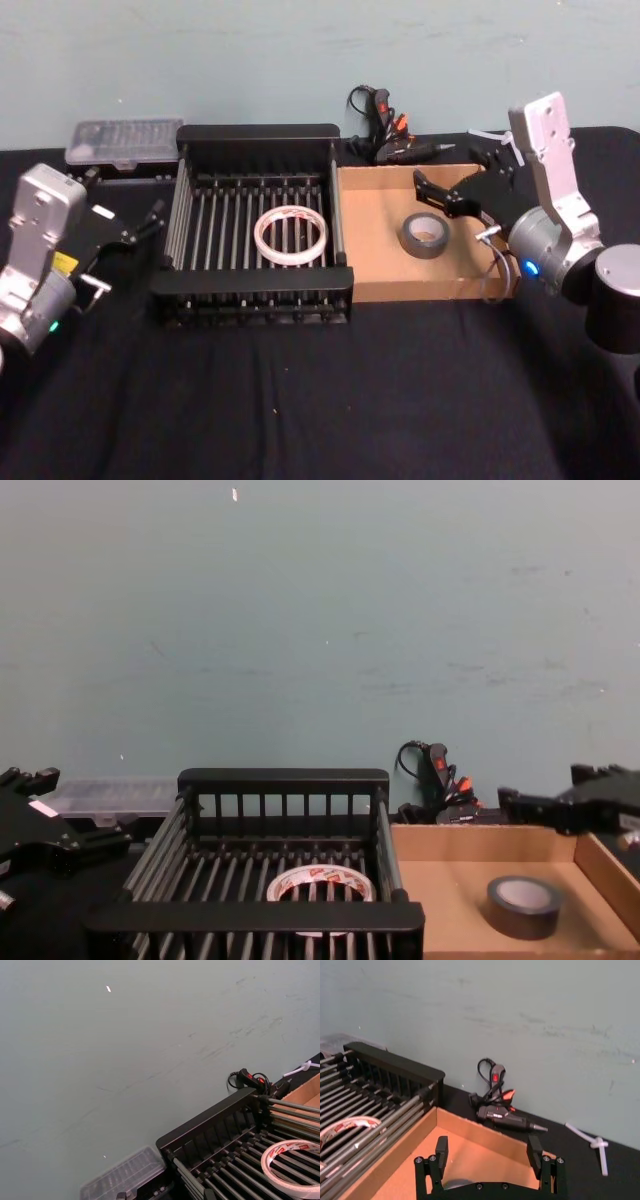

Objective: Pick up the white tape and place it into the black box , Pick up the silver tape and place it into the brown box.

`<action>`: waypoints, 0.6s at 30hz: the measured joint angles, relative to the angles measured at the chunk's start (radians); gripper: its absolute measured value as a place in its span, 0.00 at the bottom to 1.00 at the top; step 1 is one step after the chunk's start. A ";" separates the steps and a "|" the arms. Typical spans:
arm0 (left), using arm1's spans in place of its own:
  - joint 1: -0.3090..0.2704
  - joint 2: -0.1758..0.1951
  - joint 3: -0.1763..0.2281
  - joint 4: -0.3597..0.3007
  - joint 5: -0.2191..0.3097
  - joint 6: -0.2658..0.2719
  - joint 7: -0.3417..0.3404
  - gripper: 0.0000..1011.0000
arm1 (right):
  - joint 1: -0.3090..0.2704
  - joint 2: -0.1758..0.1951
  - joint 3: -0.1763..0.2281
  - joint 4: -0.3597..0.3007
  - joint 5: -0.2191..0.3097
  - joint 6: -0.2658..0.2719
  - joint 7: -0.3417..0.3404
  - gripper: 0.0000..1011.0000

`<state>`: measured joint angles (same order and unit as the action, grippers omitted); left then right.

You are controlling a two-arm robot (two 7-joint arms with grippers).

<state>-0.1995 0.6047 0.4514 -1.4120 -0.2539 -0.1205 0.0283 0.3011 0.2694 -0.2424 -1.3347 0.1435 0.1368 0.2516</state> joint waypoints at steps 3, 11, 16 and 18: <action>0.000 0.000 0.000 0.000 0.000 0.000 0.000 0.99 | -0.006 -0.001 0.003 0.007 -0.002 0.001 0.000 0.99; 0.000 0.000 0.000 0.000 0.000 0.000 0.000 0.99 | -0.011 -0.008 0.005 0.025 -0.011 0.005 0.002 0.99; 0.000 0.000 0.000 0.000 0.000 0.000 0.000 0.99 | -0.011 -0.009 0.005 0.028 -0.013 0.006 0.003 0.99; 0.000 0.000 0.000 0.000 0.000 0.000 0.000 0.99 | -0.011 -0.009 0.004 0.027 -0.013 0.006 0.003 0.99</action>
<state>-0.1995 0.6047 0.4514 -1.4120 -0.2539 -0.1205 0.0283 0.2902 0.2606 -0.2380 -1.3074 0.1300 0.1429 0.2543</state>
